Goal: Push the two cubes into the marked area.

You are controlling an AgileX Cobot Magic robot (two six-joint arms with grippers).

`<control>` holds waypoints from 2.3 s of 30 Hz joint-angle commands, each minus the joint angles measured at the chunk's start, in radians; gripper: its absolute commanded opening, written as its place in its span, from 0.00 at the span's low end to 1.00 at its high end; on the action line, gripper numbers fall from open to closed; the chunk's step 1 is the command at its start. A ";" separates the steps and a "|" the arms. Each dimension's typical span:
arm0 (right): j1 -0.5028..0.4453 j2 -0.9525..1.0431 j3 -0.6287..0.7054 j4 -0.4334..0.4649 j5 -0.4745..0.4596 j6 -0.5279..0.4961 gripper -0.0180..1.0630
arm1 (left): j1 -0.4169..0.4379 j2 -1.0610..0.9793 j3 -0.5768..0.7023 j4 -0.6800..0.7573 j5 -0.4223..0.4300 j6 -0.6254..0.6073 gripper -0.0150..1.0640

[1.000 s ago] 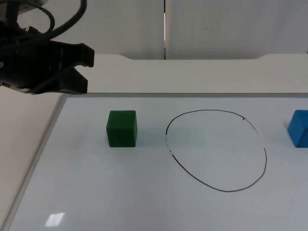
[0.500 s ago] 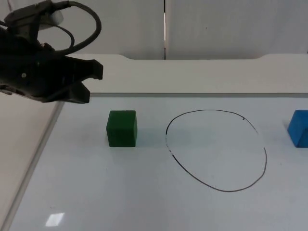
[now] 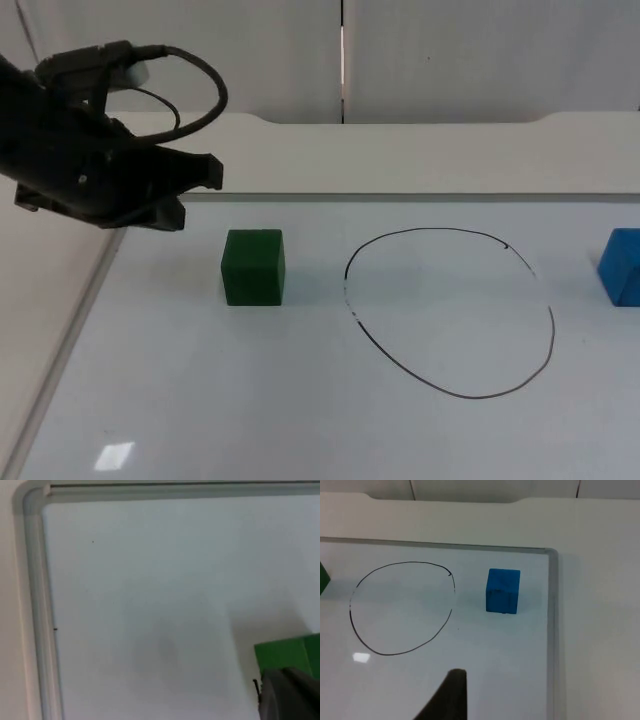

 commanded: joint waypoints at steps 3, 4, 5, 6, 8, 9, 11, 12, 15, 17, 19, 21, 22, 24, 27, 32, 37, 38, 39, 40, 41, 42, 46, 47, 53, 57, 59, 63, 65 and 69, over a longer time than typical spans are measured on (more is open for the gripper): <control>-0.006 -0.005 0.006 0.002 -0.003 -0.002 0.99 | -0.006 0.058 -0.034 0.011 -0.007 0.003 0.01; -0.006 -0.005 0.006 0.002 -0.003 -0.002 0.99 | -0.006 0.072 -0.041 0.010 -0.007 0.003 0.01; -0.006 -0.005 0.006 0.002 -0.003 -0.002 0.99 | -0.006 0.088 -0.047 0.010 -0.009 0.003 0.01; -0.006 -0.005 0.006 0.002 -0.003 -0.002 0.99 | -0.006 0.088 -0.047 0.010 -0.009 0.003 0.01; -0.006 -0.005 0.006 0.002 -0.003 -0.002 0.99 | -0.006 0.116 -0.058 0.007 -0.009 0.003 0.01; -0.006 -0.005 0.006 0.002 -0.003 -0.002 0.99 | -0.006 0.131 -0.063 0.002 -0.009 0.003 0.01; -0.006 -0.005 0.006 0.002 -0.003 -0.002 0.99 | -0.013 0.157 -0.075 -0.001 -0.007 0.003 0.01; -0.006 -0.005 0.006 0.002 -0.003 -0.002 0.99 | -0.013 0.157 -0.075 -0.001 -0.007 0.003 0.01; -0.006 -0.005 0.006 0.002 -0.003 -0.002 0.99 | -0.039 0.187 -0.088 0.003 -0.017 0.006 0.01; -0.006 -0.005 0.006 0.002 -0.003 -0.002 0.99 | -0.045 0.192 -0.092 0.003 -0.022 0.006 0.01; -0.006 -0.005 0.006 0.002 -0.003 -0.002 0.99 | -0.065 0.199 -0.092 0.003 -0.041 0.006 0.01; -0.006 -0.005 0.006 0.002 -0.003 -0.002 0.99 | -0.078 0.199 -0.092 0.005 -0.051 0.006 0.01; -0.006 -0.005 0.006 0.002 -0.003 -0.002 0.99 | -0.078 0.199 -0.092 0.005 -0.051 0.006 0.01; -0.006 -0.005 0.006 0.002 -0.003 -0.002 0.99 | -0.088 0.199 -0.092 0.005 -0.061 0.004 0.01; -0.006 -0.005 0.006 0.002 -0.003 -0.002 0.99 | -0.087 0.199 -0.092 -0.001 -0.059 0.002 0.01; -0.006 -0.005 0.006 0.009 -0.001 -0.002 0.99 | -0.087 0.199 -0.092 -0.005 -0.023 -0.008 0.01; -0.006 -0.005 0.006 0.009 -0.001 -0.002 0.99 | -0.092 0.199 -0.094 -0.027 -0.011 -0.008 0.01; -0.006 -0.005 0.006 0.009 -0.001 -0.002 0.99 | -0.100 0.199 -0.094 -0.035 -0.011 -0.008 0.01; -0.006 -0.005 0.006 0.009 -0.001 -0.002 0.99 | -0.100 0.199 -0.094 -0.035 -0.011 -0.008 0.01; -0.006 -0.005 0.006 0.009 -0.001 -0.002 0.99 | -0.107 0.199 -0.094 -0.035 -0.013 -0.008 0.01; -0.006 -0.005 0.006 0.009 -0.001 -0.002 0.99 | -0.111 0.199 -0.094 -0.035 -0.018 -0.008 0.01; -0.006 -0.005 0.006 0.009 -0.001 -0.002 0.99 | -0.119 0.199 -0.094 -0.035 -0.018 -0.008 0.01; -0.006 -0.005 0.006 0.009 -0.001 -0.002 0.99 | -0.136 0.199 -0.094 -0.046 -0.032 -0.008 0.01; -0.006 -0.005 0.006 0.009 -0.001 -0.002 0.99 | -0.143 0.199 -0.094 -0.054 -0.037 -0.008 0.01; -0.006 -0.005 0.006 0.009 -0.001 -0.002 0.99 | -0.147 0.199 -0.094 -0.054 -0.039 -0.008 0.01; -0.006 -0.005 0.006 0.009 -0.001 -0.002 0.99 | -0.149 0.199 -0.094 -0.057 -0.035 -0.020 0.01; -0.006 -0.005 0.006 0.009 -0.001 -0.002 0.99 | -0.152 0.199 -0.094 -0.057 -0.035 -0.023 0.01; -0.006 -0.005 0.006 0.009 -0.001 -0.002 0.99 | -0.170 0.199 -0.094 -0.076 -0.042 -0.023 0.01; -0.006 -0.005 0.006 0.009 -0.001 -0.002 0.99 | -0.181 0.199 -0.094 -0.076 -0.056 -0.023 0.01; -0.006 -0.005 0.006 0.009 -0.001 -0.002 0.99 | -0.192 0.199 -0.094 -0.076 -0.066 -0.023 0.01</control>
